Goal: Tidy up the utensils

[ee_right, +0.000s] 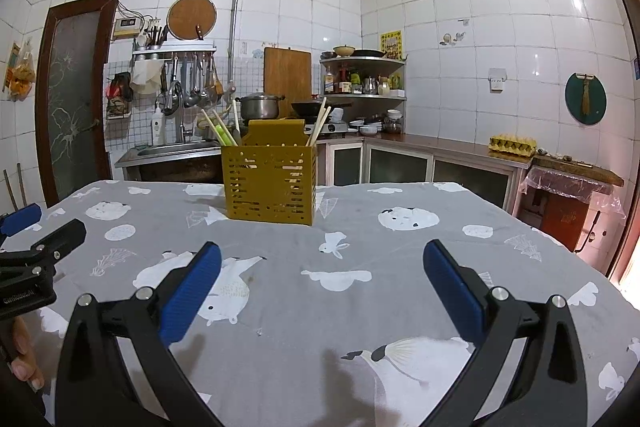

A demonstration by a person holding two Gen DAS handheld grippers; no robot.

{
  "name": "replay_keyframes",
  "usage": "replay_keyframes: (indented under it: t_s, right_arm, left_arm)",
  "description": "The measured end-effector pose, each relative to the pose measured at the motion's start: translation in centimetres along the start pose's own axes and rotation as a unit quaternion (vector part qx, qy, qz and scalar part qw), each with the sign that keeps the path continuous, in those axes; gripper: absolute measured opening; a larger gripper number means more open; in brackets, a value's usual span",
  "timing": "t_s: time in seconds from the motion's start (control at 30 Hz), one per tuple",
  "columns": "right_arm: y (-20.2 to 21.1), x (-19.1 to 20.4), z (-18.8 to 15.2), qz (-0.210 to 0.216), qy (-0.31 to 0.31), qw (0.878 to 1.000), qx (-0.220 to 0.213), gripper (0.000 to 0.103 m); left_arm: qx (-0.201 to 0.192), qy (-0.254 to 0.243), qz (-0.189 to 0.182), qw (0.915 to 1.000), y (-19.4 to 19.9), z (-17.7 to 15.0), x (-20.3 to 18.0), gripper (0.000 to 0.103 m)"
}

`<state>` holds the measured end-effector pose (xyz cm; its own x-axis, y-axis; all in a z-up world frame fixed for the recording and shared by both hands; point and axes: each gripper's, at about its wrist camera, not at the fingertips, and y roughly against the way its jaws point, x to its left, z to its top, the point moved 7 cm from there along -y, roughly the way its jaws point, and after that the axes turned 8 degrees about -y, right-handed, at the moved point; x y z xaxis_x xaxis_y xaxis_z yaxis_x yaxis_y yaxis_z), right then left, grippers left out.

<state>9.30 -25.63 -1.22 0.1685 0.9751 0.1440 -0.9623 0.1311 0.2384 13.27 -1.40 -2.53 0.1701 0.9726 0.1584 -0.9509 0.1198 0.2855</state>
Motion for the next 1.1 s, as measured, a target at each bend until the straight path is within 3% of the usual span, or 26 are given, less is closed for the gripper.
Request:
replay_keyframes:
  t_s: [1.1]
  right_arm:
    - [0.12, -0.08, 0.18, 0.001, -0.002, 1.000, -0.002, 0.099]
  left_arm:
    - [-0.006, -0.001, 0.004, 1.0000, 0.11, 0.02, 0.36, 0.098]
